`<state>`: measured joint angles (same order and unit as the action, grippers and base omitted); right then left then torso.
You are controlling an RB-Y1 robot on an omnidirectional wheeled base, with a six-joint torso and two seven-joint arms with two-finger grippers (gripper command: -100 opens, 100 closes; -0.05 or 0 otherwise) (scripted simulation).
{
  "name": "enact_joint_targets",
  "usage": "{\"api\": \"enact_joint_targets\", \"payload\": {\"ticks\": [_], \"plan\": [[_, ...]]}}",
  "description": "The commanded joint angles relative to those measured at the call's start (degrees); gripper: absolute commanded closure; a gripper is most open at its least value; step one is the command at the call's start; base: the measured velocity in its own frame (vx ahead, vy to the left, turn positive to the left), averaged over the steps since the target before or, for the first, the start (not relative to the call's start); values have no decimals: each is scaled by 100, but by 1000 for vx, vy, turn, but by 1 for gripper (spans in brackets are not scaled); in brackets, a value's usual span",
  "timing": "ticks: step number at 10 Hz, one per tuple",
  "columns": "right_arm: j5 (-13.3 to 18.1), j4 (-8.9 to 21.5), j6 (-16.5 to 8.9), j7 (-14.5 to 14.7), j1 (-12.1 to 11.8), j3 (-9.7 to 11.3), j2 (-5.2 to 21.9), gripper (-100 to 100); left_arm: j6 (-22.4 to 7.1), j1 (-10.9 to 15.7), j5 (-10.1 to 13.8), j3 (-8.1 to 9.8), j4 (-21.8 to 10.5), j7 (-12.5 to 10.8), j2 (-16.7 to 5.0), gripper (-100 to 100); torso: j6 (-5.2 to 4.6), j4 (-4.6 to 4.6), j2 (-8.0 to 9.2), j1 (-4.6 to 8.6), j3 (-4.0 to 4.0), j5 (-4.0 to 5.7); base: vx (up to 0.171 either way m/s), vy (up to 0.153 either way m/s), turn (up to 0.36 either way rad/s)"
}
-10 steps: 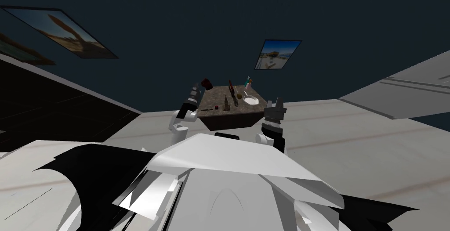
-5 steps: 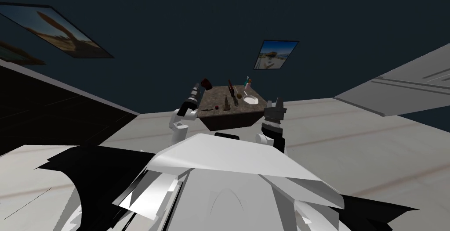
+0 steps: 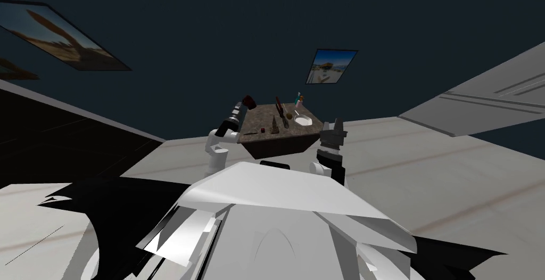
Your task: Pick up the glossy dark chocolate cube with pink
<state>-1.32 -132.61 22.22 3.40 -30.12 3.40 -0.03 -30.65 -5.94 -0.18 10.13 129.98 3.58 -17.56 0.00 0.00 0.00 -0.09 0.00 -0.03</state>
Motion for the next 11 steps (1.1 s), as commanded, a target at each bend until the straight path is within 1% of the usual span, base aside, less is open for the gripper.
{"api": "enact_joint_targets", "payload": {"ticks": [1,2,4,5,7,8,9,10,11], "plan": [[0,0,0,0,0,0,0,0,-286,49,21,39,-37,3,-37,-100,0,0,0,0,0,0,-11,27,-65],[0,0,0,0,0,0,0,0,-460,187,31,91,-130,16,-70,-100,2,0,0,0,0,0,-11,28,-103],[0,0,0,0,0,0,0,0,-747,187,31,91,-130,16,-70,-100,2,0,0,0,0,-1,-6,20,-22],[0,0,0,0,-1,0,0,0,-930,319,46,143,-228,25,-99,-100,3,0,-2,4,-1,0,-6,16,-98],[0,0,0,0,-1,0,0,0,-1164,319,46,143,-228,25,-99,-100,2,0,-2,3,-1,0,-3,16,-28],[0,0,0,0,-1,0,0,0,-1380,445,67,193,-330,29,-122,-100,3,0,-2,6,-1,1,-3,10,-103],[0,0,0,0,0,0,0,0,-1537,445,67,193,-330,29,-122,-100,0,-1,-3,6,-2,1,-3,15,-65],[0,0,0,0,-1,0,0,0,-1578,445,67,193,-330,29,-122,-100,3,-1,-3,5,-1,1,-2,8,11],[0,0,0,0,-1,0,0,0,-1801,562,92,241,-437,29,-141,-100,3,0,-2,7,-1,1,0,8,-102]]}}
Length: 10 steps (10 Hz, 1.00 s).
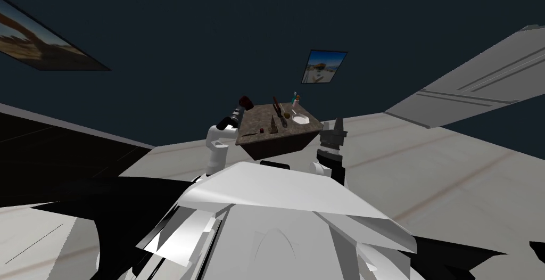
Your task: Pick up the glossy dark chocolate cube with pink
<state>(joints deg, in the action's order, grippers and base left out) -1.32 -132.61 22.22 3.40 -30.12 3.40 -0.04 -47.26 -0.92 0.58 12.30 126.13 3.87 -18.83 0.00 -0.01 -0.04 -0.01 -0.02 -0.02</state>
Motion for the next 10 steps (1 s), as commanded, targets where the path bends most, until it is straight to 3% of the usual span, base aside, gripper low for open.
{"api": "enact_joint_targets", "payload": {"ticks": [1,5,10], "plan": [[0,0,0,0,0,0,0,0,-286,60,15,24,-52,0,-13,-100,0,0,0,0,0,0,-2,11,-70],[0,0,0,0,-1,0,0,0,-728,170,46,71,-163,-4,-29,-100,3,0,0,0,0,0,-1,6,-39],[0,0,0,0,-1,0,0,0,-1502,366,119,159,-393,-25,-51,-100,3,0,-1,2,-1,0,2,1,-66]]}}
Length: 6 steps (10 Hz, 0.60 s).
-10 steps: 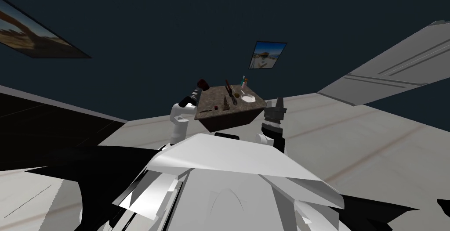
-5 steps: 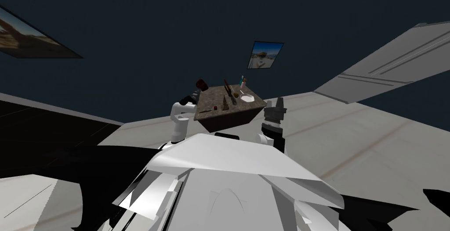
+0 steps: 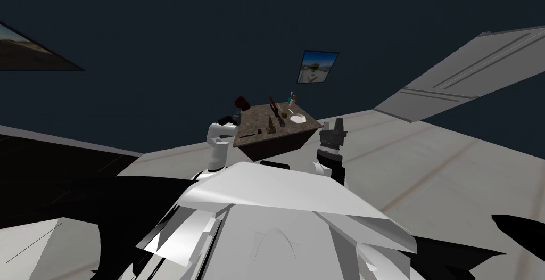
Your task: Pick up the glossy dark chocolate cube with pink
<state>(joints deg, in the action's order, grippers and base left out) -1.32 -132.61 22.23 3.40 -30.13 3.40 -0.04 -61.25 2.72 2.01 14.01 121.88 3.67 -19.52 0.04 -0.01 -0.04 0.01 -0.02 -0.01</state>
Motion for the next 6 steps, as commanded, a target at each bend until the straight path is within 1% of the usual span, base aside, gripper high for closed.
{"api": "enact_joint_targets", "payload": {"ticks": [1,2,3,4,5,6], "plan": [[0,0,0,0,0,0,0,0,-286,88,18,29,-87,-21,8,-100,0,0,0,0,0,0,4,-5,-107],[0,0,0,0,1,0,0,0,-418,88,18,29,-87,-21,8,-100,-3,0,-1,3,-1,1,4,-3,-72],[0,0,0,0,0,0,0,0,-472,88,18,29,-87,-21,8,-100,0,0,-1,2,-1,1,0,0,0],[0,0,0,0,0,0,0,0,-696,166,63,68,-206,-40,1,-100,0,0,0,1,0,0,4,-8,-85],[0,0,0,0,0,0,0,0,-827,166,63,68,-206,-40,1,-100,-2,0,-1,3,-1,1,5,-5,-68],[0,0,0,0,0,0,0,0,-1058,237,110,105,-325,-62,-4,-100,-1,0,-1,3,-1,1,8,-11,-118]]}}
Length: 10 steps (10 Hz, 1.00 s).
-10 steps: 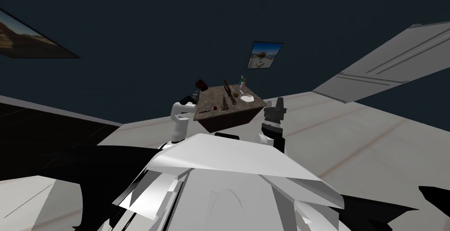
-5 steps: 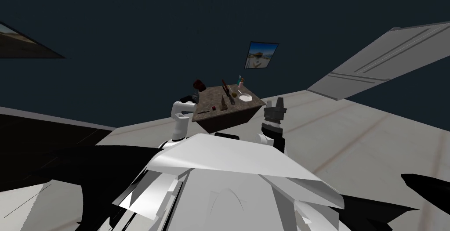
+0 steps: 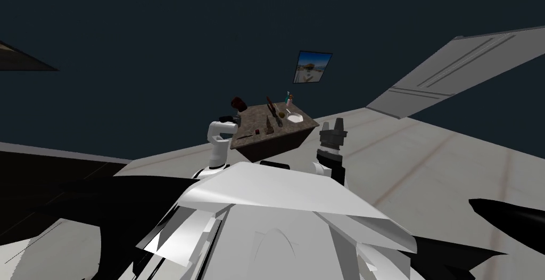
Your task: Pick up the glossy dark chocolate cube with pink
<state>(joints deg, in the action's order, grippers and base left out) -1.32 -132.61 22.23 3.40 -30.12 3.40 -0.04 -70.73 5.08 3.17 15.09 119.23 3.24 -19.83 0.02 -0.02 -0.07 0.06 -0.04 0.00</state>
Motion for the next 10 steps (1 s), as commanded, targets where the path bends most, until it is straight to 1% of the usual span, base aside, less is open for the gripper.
{"api": "enact_joint_targets", "payload": {"ticks": [1,2,3,4,5,6,7,8,9,10], "plan": [[0,0,0,0,0,0,0,0,-220,1,-6,-3,-59,-19,27,-100,0,0,0,0,0,0,8,-8,-56],[0,0,0,0,0,0,0,0,-432,63,43,31,-178,-42,25,-100,3,0,0,0,0,0,11,-14,-102],[0,0,0,0,0,0,0,0,-544,63,43,31,-178,-42,25,-100,1,0,0,1,0,0,10,-13,-49],[0,0,0,0,-1,0,0,0,-719,119,93,62,-294,-67,27,-100,3,0,0,1,0,0,15,-19,-112],[0,0,0,0,0,0,0,0,-851,119,93,62,-294,-67,27,-100,0,0,-2,4,-1,1,13,-15,-49],[0,0,0,0,-1,0,0,0,-1035,168,144,89,-407,-93,33,-100,3,0,-1,3,-1,1,19,-21,-87],[0,0,0,0,0,0,0,0,-1140,168,144,89,-407,-93,33,-100,1,-1,-3,4,-2,1,15,-16,-51],[0,0,0,0,-1,0,0,0,-1356,210,195,113,-517,-118,43,-100,3,0,-2,3,-1,1,17,-23,-81],[0,0,0,0,0,0,0,0,-1411,210,195,113,-517,-118,43,-100,2,-1,-3,5,-2,1,12,-21,-58],[0,0,0,0,-1,0,0,0,-1661,245,245,134,-621,-144,57,-100,3,0,-1,4,-1,1,23,-25,-105]]}}
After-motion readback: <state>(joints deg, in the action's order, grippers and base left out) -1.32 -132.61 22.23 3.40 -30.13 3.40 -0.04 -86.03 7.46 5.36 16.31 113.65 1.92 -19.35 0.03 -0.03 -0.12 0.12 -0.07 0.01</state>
